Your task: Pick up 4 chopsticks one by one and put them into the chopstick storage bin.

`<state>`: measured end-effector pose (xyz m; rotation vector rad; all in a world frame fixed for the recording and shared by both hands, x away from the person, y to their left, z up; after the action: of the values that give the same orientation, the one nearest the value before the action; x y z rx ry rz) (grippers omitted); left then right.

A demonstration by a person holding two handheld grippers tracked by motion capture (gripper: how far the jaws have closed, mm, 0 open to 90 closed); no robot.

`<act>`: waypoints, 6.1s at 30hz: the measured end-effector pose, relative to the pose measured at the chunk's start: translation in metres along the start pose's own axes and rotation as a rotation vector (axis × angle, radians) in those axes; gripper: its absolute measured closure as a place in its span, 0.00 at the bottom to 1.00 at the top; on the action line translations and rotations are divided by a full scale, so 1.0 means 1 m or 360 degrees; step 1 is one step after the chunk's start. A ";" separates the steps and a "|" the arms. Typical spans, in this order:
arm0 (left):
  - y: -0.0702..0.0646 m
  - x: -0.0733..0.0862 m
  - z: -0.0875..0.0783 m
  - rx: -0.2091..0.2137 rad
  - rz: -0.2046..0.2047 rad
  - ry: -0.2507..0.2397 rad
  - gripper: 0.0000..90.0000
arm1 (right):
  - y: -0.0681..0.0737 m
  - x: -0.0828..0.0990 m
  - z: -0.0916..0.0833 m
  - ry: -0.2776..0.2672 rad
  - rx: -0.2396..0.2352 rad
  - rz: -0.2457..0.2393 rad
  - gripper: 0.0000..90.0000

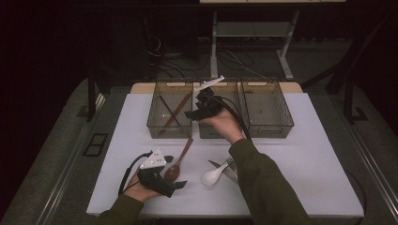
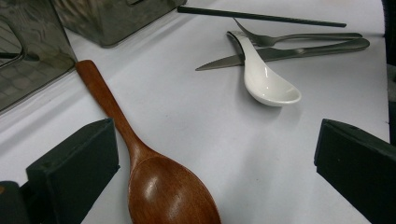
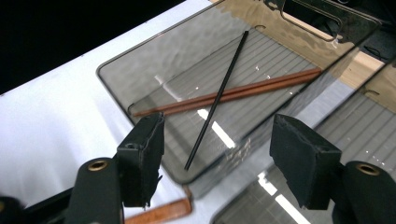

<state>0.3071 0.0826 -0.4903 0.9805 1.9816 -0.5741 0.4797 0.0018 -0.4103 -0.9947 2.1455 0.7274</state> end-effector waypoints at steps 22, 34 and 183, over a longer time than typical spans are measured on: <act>0.001 0.000 -0.001 -0.0006 0.0004 0.0003 0.00 | -0.008 0.054 -0.067 -0.0075 0.0027 -0.0034 0.34; 0.002 0.001 -0.001 -0.0011 0.0004 0.0000 0.00 | -0.014 0.099 -0.087 -0.0060 0.0049 0.0005 0.37; -0.001 0.005 0.003 0.0000 0.0031 0.0052 0.00 | -0.005 0.204 -0.134 0.0099 -0.0002 0.0049 0.96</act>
<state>0.3060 0.0821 -0.4956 1.0140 1.9989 -0.5507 0.3387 -0.1856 -0.4797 -0.9989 2.2186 0.7214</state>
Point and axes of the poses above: each handheld gripper's, and its own axes: z roughly forward along the jaws, x roughly out of its underside, y roughly to its left, the point moved 10 cm from there along z, roughly forward along the jaws, and after that the axes turned 7 degrees about -x, right-handed, at the moved point
